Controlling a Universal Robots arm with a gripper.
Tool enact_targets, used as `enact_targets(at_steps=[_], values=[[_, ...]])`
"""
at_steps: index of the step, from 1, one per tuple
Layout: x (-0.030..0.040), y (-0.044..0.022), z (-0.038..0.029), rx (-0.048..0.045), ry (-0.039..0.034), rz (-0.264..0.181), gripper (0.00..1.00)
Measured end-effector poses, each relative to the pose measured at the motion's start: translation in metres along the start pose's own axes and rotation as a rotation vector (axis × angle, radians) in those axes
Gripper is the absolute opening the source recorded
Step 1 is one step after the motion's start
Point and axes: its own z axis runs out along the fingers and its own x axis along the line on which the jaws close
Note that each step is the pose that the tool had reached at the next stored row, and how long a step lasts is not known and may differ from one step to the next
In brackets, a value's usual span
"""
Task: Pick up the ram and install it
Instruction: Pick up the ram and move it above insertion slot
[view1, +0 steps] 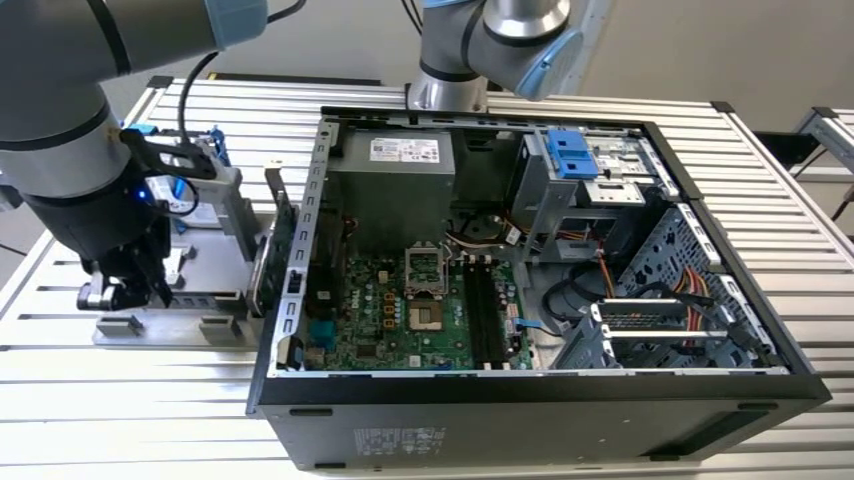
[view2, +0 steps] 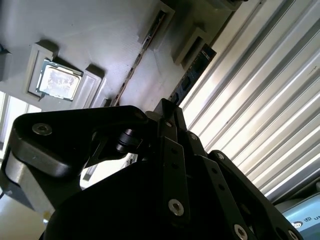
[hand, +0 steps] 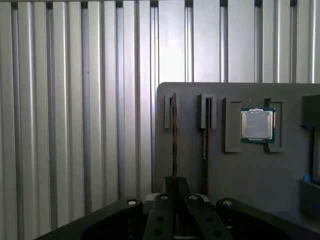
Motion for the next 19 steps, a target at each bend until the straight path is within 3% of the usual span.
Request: enact_targets(at_steps=[19], values=[[0.0, 0.0002, -0.0047, 0.0, 0.0, 0.0, 0.0]])
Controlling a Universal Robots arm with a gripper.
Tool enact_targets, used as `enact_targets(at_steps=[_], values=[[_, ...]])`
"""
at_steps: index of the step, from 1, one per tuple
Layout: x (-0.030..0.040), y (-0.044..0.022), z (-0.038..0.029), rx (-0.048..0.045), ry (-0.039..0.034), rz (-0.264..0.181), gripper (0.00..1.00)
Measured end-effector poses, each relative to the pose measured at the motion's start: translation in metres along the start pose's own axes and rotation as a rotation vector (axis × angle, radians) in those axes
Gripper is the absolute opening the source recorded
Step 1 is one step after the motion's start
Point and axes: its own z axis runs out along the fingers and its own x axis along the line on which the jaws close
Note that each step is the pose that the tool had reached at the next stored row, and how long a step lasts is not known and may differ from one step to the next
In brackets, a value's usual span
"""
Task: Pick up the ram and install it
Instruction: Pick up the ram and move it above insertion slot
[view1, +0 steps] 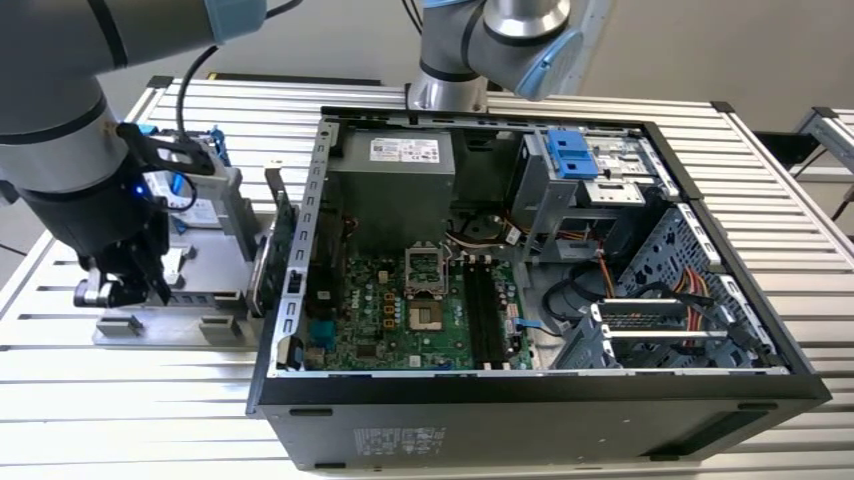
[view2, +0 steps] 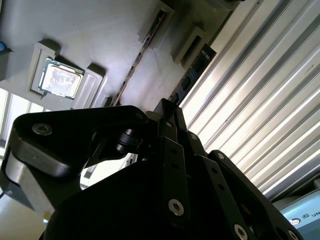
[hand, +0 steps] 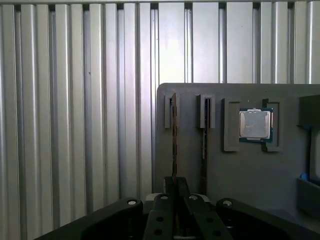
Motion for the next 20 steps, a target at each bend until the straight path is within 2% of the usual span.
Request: enact_targets(at_steps=[20], values=[[0.0, 0.0002, -0.0045, 0.0, 0.0, 0.0, 0.0]])
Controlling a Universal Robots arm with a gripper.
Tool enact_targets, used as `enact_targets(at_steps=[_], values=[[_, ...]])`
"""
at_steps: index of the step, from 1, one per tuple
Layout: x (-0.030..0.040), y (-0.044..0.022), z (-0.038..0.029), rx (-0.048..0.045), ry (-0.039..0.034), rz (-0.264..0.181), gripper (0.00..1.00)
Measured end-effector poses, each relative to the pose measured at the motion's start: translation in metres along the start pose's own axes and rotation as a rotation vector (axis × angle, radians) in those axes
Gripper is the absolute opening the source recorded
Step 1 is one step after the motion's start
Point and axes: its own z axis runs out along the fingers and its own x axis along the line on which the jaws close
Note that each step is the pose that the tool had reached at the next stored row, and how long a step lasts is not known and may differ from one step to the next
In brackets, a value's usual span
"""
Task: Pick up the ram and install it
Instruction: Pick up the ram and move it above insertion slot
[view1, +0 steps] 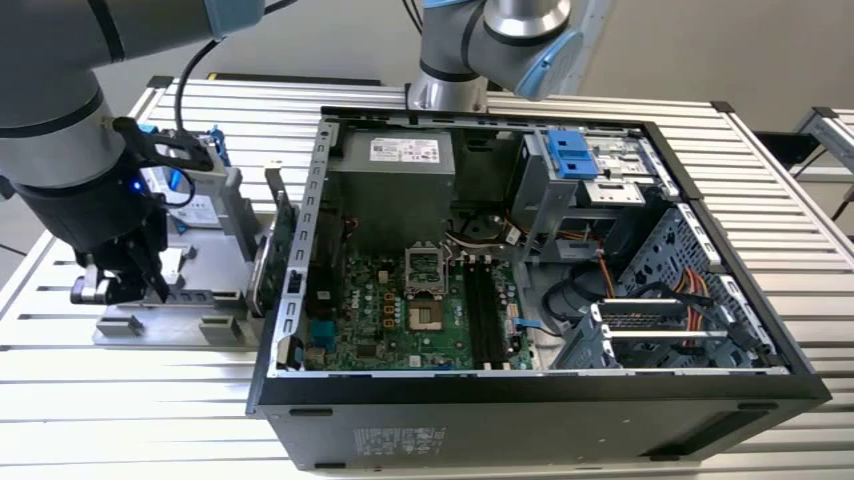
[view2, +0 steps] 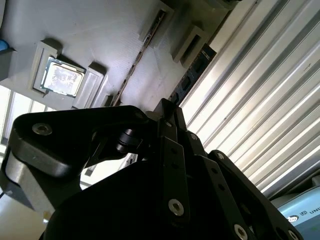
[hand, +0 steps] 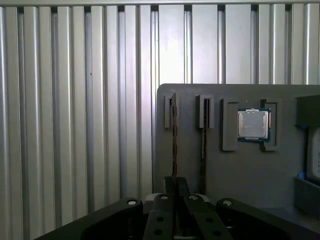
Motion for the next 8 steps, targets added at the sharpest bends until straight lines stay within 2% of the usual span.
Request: enact_targets(at_steps=[8], values=[[0.0, 0.0001, -0.0023, 0.0, 0.0, 0.0, 0.0]])
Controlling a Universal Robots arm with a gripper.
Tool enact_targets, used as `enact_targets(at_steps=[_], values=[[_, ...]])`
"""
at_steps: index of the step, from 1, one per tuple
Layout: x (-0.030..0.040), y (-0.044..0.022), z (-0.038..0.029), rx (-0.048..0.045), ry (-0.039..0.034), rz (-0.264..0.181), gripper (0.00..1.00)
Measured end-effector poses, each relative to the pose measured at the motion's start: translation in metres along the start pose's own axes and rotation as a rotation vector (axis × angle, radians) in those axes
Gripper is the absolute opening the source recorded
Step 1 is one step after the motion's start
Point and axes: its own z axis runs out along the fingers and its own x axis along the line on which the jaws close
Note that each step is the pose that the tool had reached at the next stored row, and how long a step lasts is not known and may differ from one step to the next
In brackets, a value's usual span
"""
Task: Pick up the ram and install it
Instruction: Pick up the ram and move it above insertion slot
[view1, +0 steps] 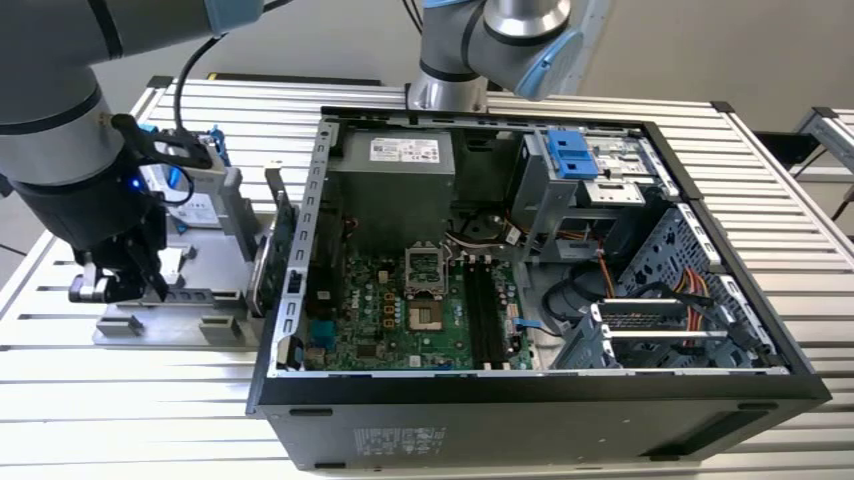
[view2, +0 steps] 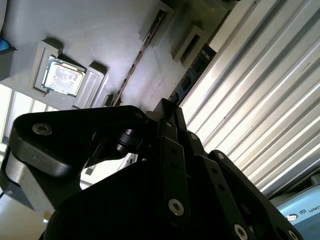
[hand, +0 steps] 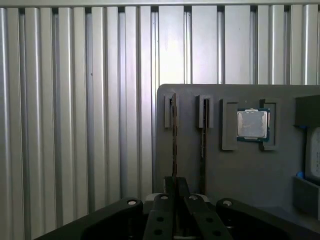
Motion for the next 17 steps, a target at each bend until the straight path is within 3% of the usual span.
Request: enact_targets(at_steps=[17], values=[[0.0, 0.0002, -0.005, 0.0, 0.0001, 0.0, 0.0]])
